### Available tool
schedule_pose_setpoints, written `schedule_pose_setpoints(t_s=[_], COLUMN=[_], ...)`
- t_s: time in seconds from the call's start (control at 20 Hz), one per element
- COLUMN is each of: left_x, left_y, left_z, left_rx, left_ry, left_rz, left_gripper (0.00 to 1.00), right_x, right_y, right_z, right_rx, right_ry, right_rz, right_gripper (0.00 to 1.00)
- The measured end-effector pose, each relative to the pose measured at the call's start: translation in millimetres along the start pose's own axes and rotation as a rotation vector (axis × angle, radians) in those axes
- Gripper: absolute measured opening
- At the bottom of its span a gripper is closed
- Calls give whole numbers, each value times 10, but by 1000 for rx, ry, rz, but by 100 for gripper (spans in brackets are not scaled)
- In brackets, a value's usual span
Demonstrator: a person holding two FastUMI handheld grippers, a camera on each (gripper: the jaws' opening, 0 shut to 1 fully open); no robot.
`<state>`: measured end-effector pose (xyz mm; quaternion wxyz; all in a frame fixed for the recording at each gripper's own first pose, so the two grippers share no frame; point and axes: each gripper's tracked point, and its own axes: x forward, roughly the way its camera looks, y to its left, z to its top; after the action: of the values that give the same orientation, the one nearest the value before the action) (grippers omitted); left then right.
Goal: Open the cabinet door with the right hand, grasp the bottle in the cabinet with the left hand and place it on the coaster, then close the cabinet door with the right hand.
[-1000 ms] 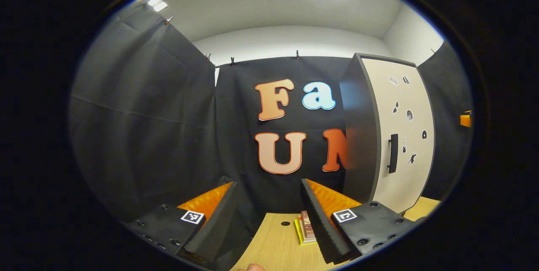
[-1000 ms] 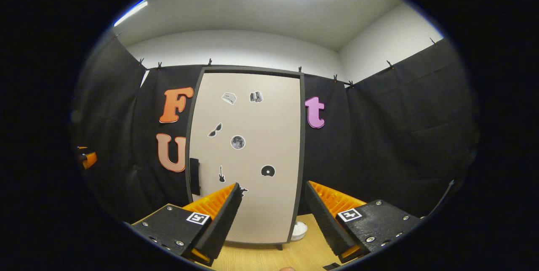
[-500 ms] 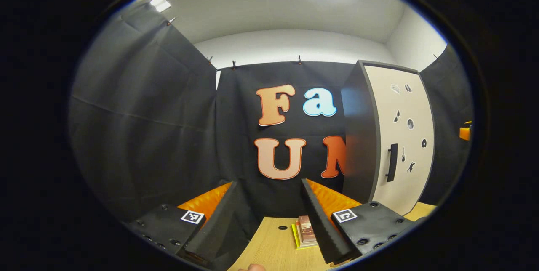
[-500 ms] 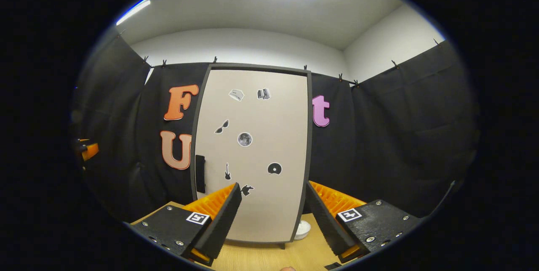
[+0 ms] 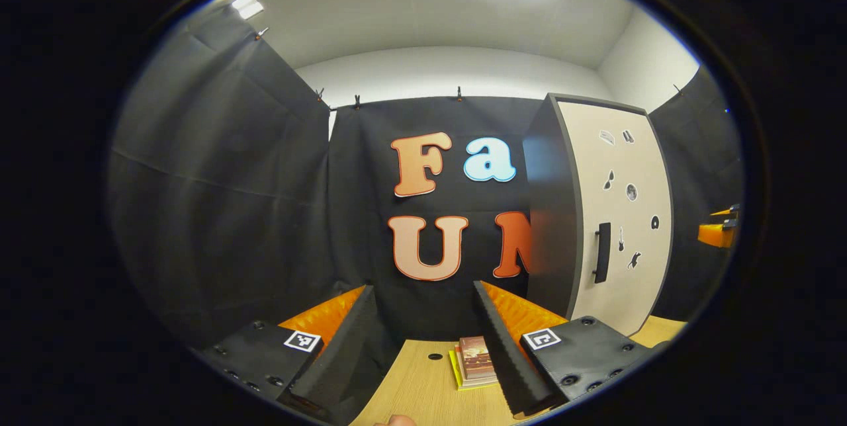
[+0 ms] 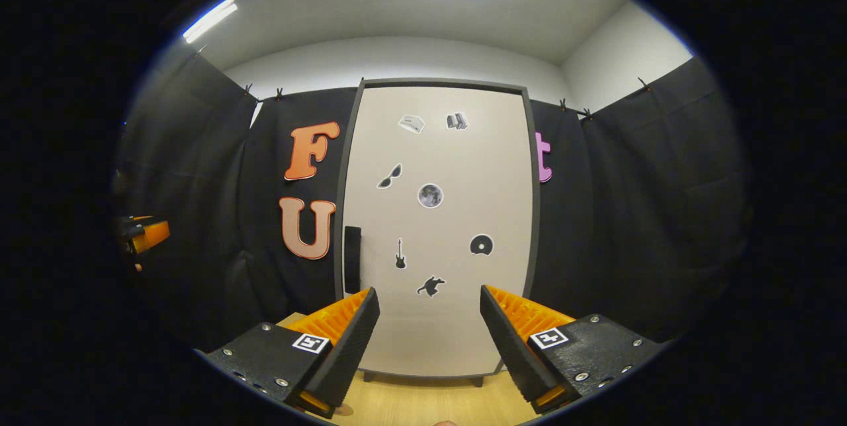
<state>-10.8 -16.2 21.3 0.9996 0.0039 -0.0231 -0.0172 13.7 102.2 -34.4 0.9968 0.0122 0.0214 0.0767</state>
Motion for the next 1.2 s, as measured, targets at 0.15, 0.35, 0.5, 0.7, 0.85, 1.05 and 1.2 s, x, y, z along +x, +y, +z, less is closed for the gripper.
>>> schedule_pose_setpoints(t_s=[0.15, 0.35, 0.5, 0.7, 0.85, 1.05, 1.2], left_x=[-65, -150, -201, -201, -190, -147, -113], left_y=[12, 171, 215, 313, 400, 520, 573], left_z=[-85, -163, -241, -334, -388, -516, -572], left_rx=[2, 8, 16, 33, 41, 29, 28], left_ry=[12, 4, 1, 1, -6, 8, 24], left_rz=[-14, -4, -7, -9, 7, 34, 58], left_gripper=[93, 93, 95, 95, 97, 94, 95], right_x=[338, 913, 1326, 1743, 1959, 2148, 2212], right_y=[304, 580, 755, 926, 956, 1060, 1066], right_z=[-118, -229, -303, -327, -290, -376, -506], right_rx=[63, 77, 105, 111, 81, 86, 88], right_ry=[43, 59, 74, 75, 59, 92, 129], right_rz=[38, 25, 9, -15, -53, -50, -62], right_gripper=[95, 95, 95, 94, 94, 82, 63])
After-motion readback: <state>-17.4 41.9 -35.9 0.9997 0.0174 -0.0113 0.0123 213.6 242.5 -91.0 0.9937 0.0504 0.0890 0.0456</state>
